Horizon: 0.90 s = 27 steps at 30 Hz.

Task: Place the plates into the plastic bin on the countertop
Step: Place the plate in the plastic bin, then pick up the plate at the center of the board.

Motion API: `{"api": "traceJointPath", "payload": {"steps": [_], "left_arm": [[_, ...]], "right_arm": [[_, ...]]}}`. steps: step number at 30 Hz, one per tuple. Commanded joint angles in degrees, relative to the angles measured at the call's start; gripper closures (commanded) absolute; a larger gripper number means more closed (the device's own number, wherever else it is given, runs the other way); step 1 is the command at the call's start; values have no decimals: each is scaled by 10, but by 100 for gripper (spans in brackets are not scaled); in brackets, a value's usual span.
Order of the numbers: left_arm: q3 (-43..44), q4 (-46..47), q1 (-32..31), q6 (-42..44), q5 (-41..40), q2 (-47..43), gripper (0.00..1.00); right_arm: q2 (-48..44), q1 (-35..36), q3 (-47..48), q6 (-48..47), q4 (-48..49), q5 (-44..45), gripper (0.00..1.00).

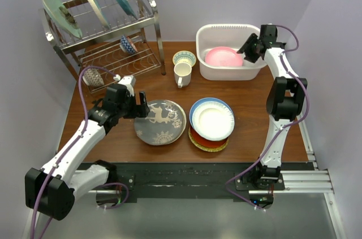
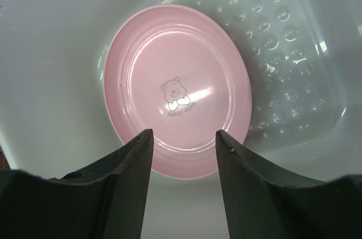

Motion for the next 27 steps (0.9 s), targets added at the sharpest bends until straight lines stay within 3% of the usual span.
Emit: {"api": "traceJointPath", "payload": {"steps": [1,11,18,27], "left_arm": [[-7,21,0,9,14,-9,10],[-8,22,0,11,16,-9,10],[-11,26,0,12,30,-10,9],[-11,28,0,14,34,-13,9]], "right_arm": [[-36,0,5,-1,11,1,42],[-93,1,36,-22,3,-6,34],[-137,13,38,-28,9,-42,21],[-199,91,33,-81,-28,-28,13]]}}
